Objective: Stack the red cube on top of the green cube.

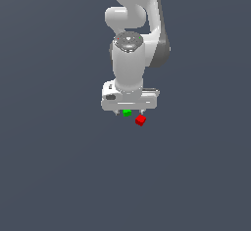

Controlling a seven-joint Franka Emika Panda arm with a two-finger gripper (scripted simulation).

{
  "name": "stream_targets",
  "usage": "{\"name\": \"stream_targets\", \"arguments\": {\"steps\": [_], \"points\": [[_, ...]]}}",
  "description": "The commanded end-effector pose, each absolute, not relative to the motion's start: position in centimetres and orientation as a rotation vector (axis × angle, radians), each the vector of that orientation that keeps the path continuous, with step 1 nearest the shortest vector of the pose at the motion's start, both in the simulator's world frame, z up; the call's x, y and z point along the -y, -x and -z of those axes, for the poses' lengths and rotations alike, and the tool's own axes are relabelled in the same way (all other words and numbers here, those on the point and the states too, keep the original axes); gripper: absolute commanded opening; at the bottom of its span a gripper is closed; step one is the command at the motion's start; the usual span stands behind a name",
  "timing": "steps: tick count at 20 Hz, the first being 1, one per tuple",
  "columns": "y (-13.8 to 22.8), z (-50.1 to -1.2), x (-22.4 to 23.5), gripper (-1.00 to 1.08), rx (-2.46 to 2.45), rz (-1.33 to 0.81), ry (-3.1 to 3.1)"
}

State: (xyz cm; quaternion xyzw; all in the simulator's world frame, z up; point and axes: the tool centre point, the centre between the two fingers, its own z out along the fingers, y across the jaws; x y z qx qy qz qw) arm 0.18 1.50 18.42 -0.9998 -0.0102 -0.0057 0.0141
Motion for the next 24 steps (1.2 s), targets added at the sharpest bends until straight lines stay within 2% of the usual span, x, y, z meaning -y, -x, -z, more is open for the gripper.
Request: {"name": "stream_targets", "arguments": {"steps": [1, 12, 24], "points": [[-0.2, -18.4, -1.5, 1.00, 0.032, 0.018, 3.113], [0.7, -17.2, -2.0, 1.00, -0.079, 0.016, 3.115], [3.3, -13.4, -3.8, 1.00, -0.428, 0.011, 3.097]]}}
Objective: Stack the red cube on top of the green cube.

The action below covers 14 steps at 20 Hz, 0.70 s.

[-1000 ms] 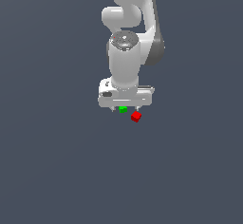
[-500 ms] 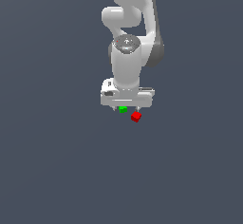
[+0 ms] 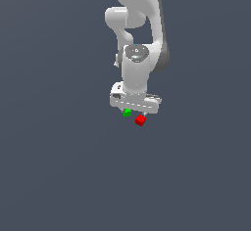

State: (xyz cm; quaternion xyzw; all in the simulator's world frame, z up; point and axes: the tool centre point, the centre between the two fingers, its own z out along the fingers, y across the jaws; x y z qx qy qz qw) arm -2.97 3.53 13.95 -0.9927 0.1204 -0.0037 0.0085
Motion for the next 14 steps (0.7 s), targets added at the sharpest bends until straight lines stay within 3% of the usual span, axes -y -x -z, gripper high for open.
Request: {"name": "stream_targets", "arguments": {"steps": [1, 14], "points": [[3.6, -13.0, -4.1, 1.00, -0.462, 0.010, 3.093], [5.8, -8.6, -7.0, 1.00, -0.856, 0.004, 3.019]]}}
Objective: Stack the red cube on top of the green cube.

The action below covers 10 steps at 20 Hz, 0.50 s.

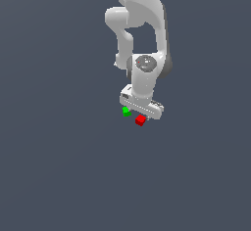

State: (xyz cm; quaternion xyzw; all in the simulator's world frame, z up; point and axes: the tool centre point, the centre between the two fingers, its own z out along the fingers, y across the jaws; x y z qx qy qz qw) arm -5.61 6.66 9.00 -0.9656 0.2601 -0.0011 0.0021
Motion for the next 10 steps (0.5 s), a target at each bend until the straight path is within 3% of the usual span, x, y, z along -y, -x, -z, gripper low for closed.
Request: {"name": "stream_targets", "arguments": {"steps": [1, 10], "points": [[5.9, -8.3, -7.1, 1.00, -0.878, 0.003, 3.014], [6.3, -6.9, -8.2, 1.00, -0.997, 0.000, 2.980]]}}
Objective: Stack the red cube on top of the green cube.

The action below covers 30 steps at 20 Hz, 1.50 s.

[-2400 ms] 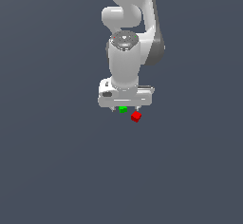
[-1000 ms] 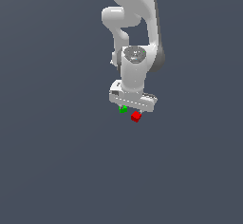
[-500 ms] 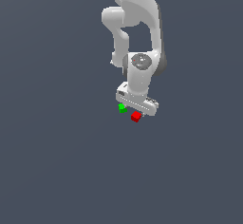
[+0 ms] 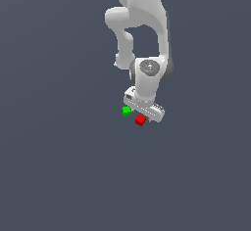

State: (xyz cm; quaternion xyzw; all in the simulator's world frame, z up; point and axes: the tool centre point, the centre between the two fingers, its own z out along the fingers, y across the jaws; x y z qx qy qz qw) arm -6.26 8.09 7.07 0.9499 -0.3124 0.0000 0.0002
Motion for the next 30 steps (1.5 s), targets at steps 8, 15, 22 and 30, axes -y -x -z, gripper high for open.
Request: {"name": "stream_targets", "arguments": {"steps": [8, 15, 22, 30], "points": [[6.2, -7.0, -8.2, 1.00, 0.993, 0.000, -2.980], [6.2, -6.4, -8.2, 1.00, 0.993, 0.000, -2.980], [6.3, -3.4, -8.1, 1.00, 0.991, 0.000, -2.981], [6.2, -2.0, -8.2, -1.00, 0.990, 0.000, -2.982]]}}
